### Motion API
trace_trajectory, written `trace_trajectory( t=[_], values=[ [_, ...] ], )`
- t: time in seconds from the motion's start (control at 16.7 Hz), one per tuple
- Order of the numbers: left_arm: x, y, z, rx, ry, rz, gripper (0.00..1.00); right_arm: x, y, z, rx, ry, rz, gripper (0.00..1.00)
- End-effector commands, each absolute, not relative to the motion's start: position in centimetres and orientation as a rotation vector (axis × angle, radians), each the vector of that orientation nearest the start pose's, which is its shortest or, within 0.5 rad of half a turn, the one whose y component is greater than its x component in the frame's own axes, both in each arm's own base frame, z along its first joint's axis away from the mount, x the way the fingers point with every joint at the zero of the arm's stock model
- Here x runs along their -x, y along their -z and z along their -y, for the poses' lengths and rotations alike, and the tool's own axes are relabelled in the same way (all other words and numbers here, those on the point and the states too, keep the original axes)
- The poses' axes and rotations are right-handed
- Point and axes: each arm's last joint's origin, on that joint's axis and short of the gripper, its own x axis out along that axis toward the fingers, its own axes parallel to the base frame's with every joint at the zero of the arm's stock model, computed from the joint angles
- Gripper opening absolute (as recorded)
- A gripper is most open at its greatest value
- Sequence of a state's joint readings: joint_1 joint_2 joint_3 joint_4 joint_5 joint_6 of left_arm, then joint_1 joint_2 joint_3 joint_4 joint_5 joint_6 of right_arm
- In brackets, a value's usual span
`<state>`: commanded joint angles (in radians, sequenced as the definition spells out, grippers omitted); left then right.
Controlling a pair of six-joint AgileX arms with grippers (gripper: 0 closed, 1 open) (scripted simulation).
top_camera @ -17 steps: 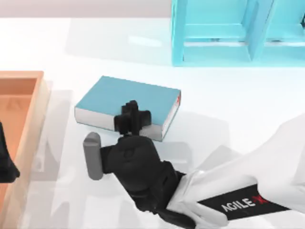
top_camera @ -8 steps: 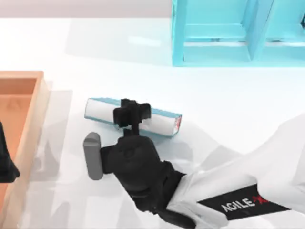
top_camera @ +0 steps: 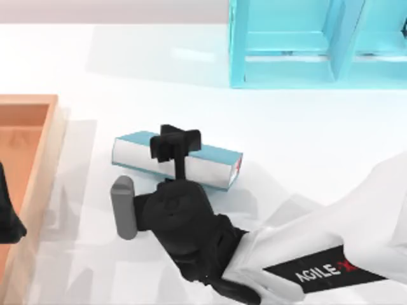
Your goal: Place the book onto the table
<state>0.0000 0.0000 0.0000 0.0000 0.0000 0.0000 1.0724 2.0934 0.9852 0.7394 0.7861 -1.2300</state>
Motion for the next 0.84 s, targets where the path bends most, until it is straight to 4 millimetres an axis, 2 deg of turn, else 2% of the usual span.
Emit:
trace_trajectory(
  t=[0.12,0.24,0.36,0.66,0.84],
  values=[
    [-10.6,-16.0,0.1,0.0,0.0,0.0,1.0,-20.8,-10.3,-34.6,1.519,-0.41,0.001,1.0],
    [-10.6,-16.0,0.1,0.0,0.0,0.0,1.0,-19.4,-10.4,-35.0,1.512,-0.41,-0.008,1.0],
    [-10.6,-16.0,0.1,0.0,0.0,0.0,1.0,-16.7,-10.6,-35.4,1.507,-0.414,-0.021,1.0],
    [-10.6,-16.0,0.1,0.0,0.0,0.0,1.0,-7.9,-11.0,-35.3,1.518,-0.422,-0.006,1.0],
    [-10.6,-16.0,0.1,0.0,0.0,0.0,1.0,-6.0,-11.2,-34.7,1.52,-0.41,0.001,1.0]
  ],
)
